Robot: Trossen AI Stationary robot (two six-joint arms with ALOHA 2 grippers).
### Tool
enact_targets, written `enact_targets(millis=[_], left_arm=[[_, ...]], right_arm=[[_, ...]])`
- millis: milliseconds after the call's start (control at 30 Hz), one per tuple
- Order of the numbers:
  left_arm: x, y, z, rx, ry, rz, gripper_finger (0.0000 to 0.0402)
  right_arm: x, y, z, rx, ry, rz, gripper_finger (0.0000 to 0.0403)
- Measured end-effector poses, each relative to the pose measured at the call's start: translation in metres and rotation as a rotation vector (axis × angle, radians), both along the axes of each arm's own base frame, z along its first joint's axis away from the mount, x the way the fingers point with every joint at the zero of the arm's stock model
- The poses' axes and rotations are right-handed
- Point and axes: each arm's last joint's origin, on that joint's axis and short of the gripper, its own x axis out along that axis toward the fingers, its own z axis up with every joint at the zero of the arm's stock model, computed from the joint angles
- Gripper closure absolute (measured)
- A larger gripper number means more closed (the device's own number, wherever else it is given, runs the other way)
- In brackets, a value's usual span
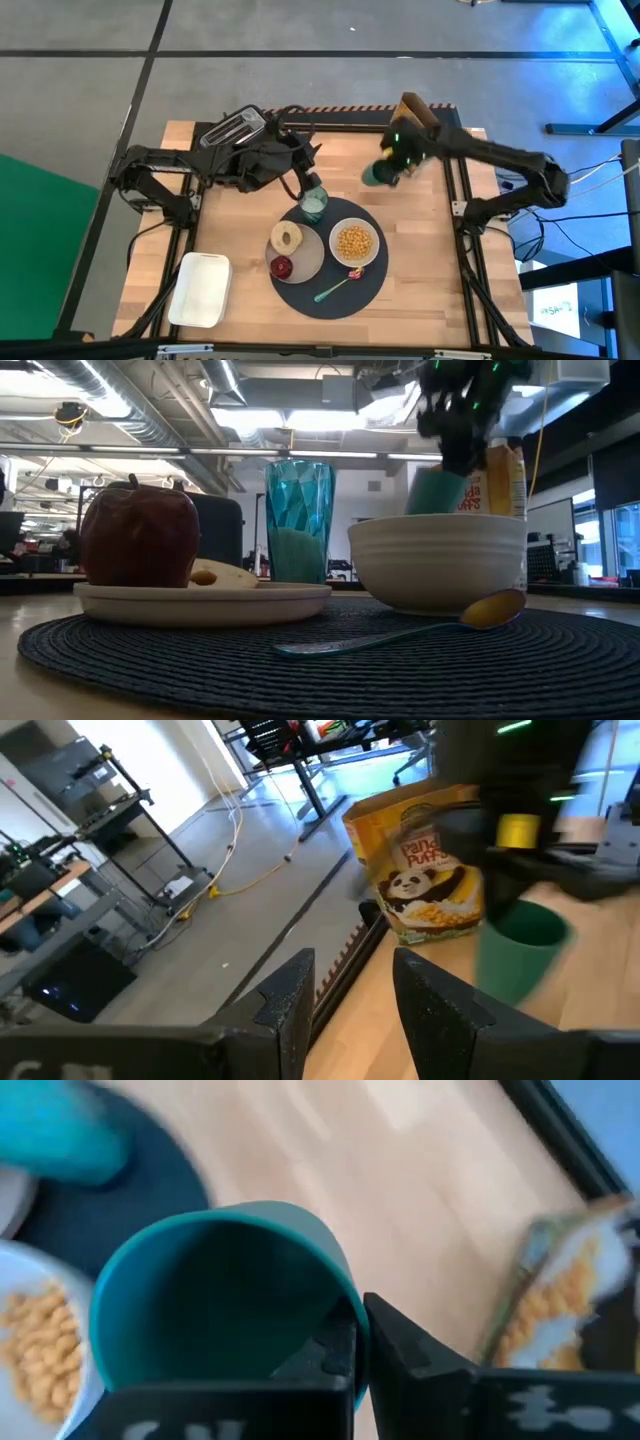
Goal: Arrange a breakfast setting
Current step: Adjust the blue cup, then return to home position
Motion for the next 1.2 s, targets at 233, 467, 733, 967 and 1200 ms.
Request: enact_targets(millis=[233,467,733,967,1200], left_arm=[[0.000,0.019,0.000,-0.016,-0.007,0.042,0.0270],[-0.002,0.036,0.000,-0.016,-0.007,0.096,0.0270],[-0.004,0.050,-0.001,-0.023,-0.016,0.147,0.0270],[-0.007,0.064,-0.002,-0.016,0.026,0.153,0.0270],[-0.020,0.088,0.006,-0.031,0.050,0.052,0.0270]], right_arm=[[-0.003,-0.046,-0.026,0.093,0.196,-0.005,0.0401],[0.012,-0.053,-0.054,0.132,0.301,0.029,0.0402],[0.018,-0.056,-0.061,0.130,0.293,0.101,0.0402],[0.019,-0.055,-0.061,0.150,0.275,0.129,0.0348],[0.020,-0.055,-0.050,0.178,0.271,0.056,0.0225]])
